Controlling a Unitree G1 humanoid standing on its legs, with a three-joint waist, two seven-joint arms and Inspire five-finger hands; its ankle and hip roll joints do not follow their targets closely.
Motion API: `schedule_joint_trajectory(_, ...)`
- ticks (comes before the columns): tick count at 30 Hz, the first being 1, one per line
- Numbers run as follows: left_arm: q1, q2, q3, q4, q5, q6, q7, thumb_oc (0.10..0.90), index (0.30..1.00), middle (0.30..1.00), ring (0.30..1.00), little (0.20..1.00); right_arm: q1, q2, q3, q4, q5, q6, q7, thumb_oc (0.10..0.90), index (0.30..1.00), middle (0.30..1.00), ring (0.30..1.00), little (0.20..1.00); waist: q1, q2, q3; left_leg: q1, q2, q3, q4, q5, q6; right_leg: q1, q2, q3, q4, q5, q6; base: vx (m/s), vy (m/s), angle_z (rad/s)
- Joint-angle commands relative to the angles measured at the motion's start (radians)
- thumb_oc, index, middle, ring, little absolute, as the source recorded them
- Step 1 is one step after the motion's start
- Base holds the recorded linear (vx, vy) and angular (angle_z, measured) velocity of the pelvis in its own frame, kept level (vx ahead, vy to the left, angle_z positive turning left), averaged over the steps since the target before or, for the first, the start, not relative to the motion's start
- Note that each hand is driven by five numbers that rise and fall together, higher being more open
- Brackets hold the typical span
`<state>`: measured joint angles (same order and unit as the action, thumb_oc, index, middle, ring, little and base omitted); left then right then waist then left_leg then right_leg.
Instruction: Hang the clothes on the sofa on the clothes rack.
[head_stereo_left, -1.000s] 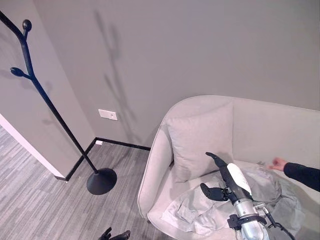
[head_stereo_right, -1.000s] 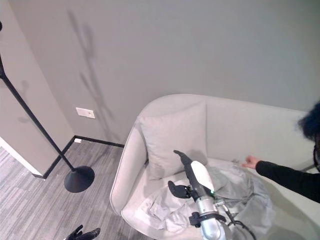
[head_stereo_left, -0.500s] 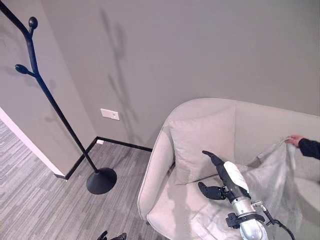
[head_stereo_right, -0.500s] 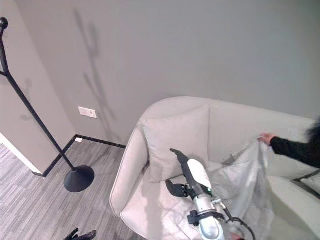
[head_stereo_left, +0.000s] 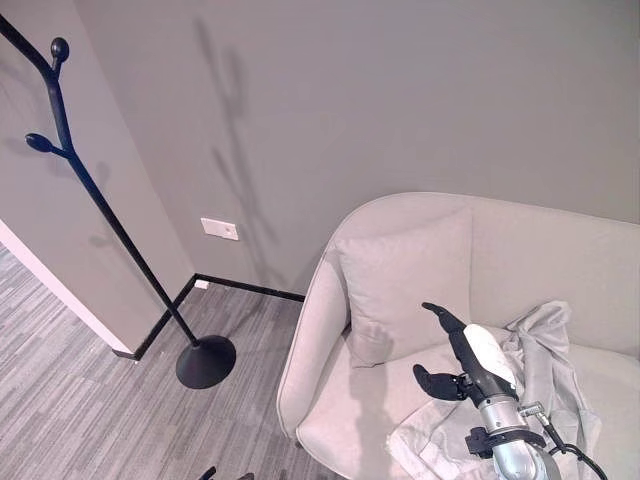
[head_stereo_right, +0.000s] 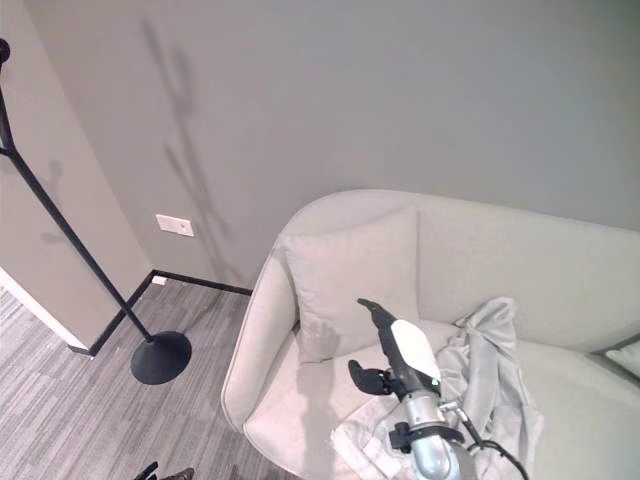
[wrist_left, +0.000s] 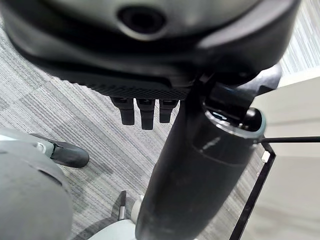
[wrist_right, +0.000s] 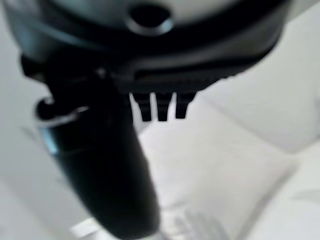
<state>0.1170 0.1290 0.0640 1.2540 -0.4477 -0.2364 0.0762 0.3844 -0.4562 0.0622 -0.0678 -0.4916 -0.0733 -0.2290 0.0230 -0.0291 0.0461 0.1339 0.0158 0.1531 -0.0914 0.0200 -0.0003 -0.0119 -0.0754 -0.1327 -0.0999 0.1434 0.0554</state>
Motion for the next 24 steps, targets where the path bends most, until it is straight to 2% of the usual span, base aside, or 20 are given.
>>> schedule_joint_trajectory(1,-0.059,-0.026,-0.032,0.070,0.061,-0.016,-0.008,0.800,0.900,0.900,0.900,0.900,-0.063,-0.003,-0.085,-0.065,-0.022,0.006,-0.098,0.800,0.900,0.900,0.900,0.900,0.007,-0.012,-0.023,-0.026,0.017,-0.107,0.004,0.012,-0.027,0.132,-0.033,-0.006,0.013,-0.050,0.047,0.00,0.000,0.00)
schedule_joint_trajectory(6,-0.058,-0.021,-0.053,0.059,0.085,-0.011,-0.013,0.800,0.900,0.900,0.900,0.900,-0.068,0.007,-0.120,0.036,-0.013,0.044,-0.119,0.800,0.900,0.900,0.900,0.900,0.000,-0.010,-0.007,-0.027,0.020,-0.093,0.004,0.005,-0.023,0.113,-0.038,-0.004,0.034,-0.046,0.052,-0.01,0.002,0.00)
schedule_joint_trajectory(10,-0.061,-0.006,-0.060,0.024,0.068,-0.006,-0.004,0.800,0.900,0.900,0.900,0.900,-0.145,0.011,-0.123,0.108,-0.006,0.085,-0.157,0.800,0.900,0.900,0.900,0.900,0.013,0.004,0.046,-0.044,0.041,-0.030,0.004,0.011,-0.013,-0.030,-0.048,-0.060,0.216,-0.041,0.076,-0.12,0.007,-0.26)
schedule_joint_trajectory(11,-0.061,-0.006,-0.060,0.024,0.068,-0.006,-0.004,0.800,0.900,0.900,0.900,0.900,-0.145,0.011,-0.123,0.108,-0.006,0.085,-0.157,0.800,0.900,0.900,0.900,0.900,0.014,0.004,0.045,-0.045,0.041,-0.030,0.004,0.011,-0.013,-0.032,-0.048,-0.059,0.218,-0.042,0.076,-0.07,0.004,-0.76)
schedule_joint_trajectory(13,-0.057,0.005,-0.062,0.006,0.045,-0.004,0.000,0.800,0.900,0.900,0.900,0.900,-0.197,0.022,-0.117,0.136,0.004,0.105,-0.192,0.800,0.900,0.900,0.900,0.900,0.035,0.016,0.062,-0.052,0.058,0.009,0.004,0.023,-0.013,-0.070,-0.097,-0.147,0.276,-0.028,0.093,-0.12,-0.053,-0.78)
schedule_joint_trajectory(14,-0.066,0.017,-0.047,-0.007,0.021,-0.002,0.017,0.800,0.900,0.900,0.900,0.900,-0.231,0.035,-0.100,0.140,0.001,0.113,-0.210,0.800,0.900,0.900,0.900,0.900,0.063,0.031,0.058,-0.070,0.094,0.058,0.008,0.026,-0.021,-0.062,-0.198,-0.278,0.340,-0.038,0.102,-0.15,-0.135,-0.79)
schedule_joint_trajectory(15,-0.068,0.024,-0.041,-0.017,0.011,-0.005,0.021,0.800,0.900,0.900,0.900,0.900,-0.236,0.033,-0.094,0.135,-0.013,0.116,-0.210,0.800,0.900,0.900,0.900,0.900,0.069,0.035,0.064,-0.078,0.109,0.074,0.010,0.032,-0.020,-0.053,-0.240,-0.302,0.393,-0.035,0.098,-0.16,-0.170,-0.91)
schedule_joint_trajectory(16,-0.066,0.029,-0.038,-0.026,0.006,-0.007,0.022,0.800,0.900,0.900,0.900,0.900,-0.234,0.036,-0.087,0.133,-0.020,0.114,-0.200,0.800,0.900,0.900,0.900,0.900,0.071,0.027,0.074,-0.081,0.106,0.092,0.019,0.040,-0.014,-0.050,-0.276,-0.295,0.447,-0.022,0.093,-0.20,-0.311,-1.07)
schedule_joint_trajectory(17,-0.061,0.049,-0.039,-0.052,0.004,-0.015,0.028,0.800,0.900,0.900,0.900,0.900,-0.226,0.043,-0.086,0.124,-0.007,0.112,-0.197,0.800,0.900,0.900,0.900,0.900,0.082,0.001,0.077,-0.117,0.115,0.092,0.045,0.056,-0.024,0.000,-0.291,-0.223,0.444,0.016,0.115,-0.22,-0.381,-0.86)
schedule_joint_trajectory(18,-0.055,0.053,-0.036,-0.064,-0.006,-0.023,0.029,0.800,0.900,0.900,0.900,0.900,-0.221,0.047,-0.084,0.106,-0.003,0.106,-0.192,0.800,0.900,0.900,0.900,0.900,0.091,-0.012,0.073,-0.149,0.127,0.088,0.061,0.065,-0.032,0.035,-0.279,-0.191,0.394,0.016,0.116,-0.19,-0.513,-0.45)
schedule_joint_trajectory(19,-0.051,0.057,-0.030,-0.061,-0.020,-0.027,0.029,0.800,0.900,0.900,0.900,0.900,-0.215,0.050,-0.078,0.091,0.014,0.094,-0.192,0.800,0.900,0.900,0.900,0.900,0.102,-0.028,0.073,-0.180,0.149,0.076,0.077,0.073,-0.047,0.082,-0.230,-0.147,0.320,-0.086,0.110,-0.14,-0.393,0.12)
schedule_joint_trajectory(21,-0.043,0.055,0.007,-0.033,-0.053,-0.030,0.027,0.800,0.900,0.900,0.900,0.900,-0.201,0.059,-0.056,0.070,0.029,0.075,-0.175,0.800,0.900,0.900,0.900,0.900,0.119,-0.051,0.068,-0.219,0.187,0.063,0.106,0.095,-0.081,0.130,-0.178,-0.116,0.217,-0.169,0.102,-0.10,-0.407,0.19)
schedule_joint_trajectory(24,-0.041,0.033,0.048,0.016,-0.095,-0.027,0.020,0.800,0.900,0.900,0.900,0.900,-0.178,0.043,-0.033,0.038,0.029,0.063,-0.147,0.800,0.900,0.900,0.900,0.900,0.132,-0.061,0.069,-0.263,0.258,0.044,0.100,0.178,-0.131,0.144,-0.106,-0.119,0.124,-0.184,0.085,-0.11,-0.389,-0.67)
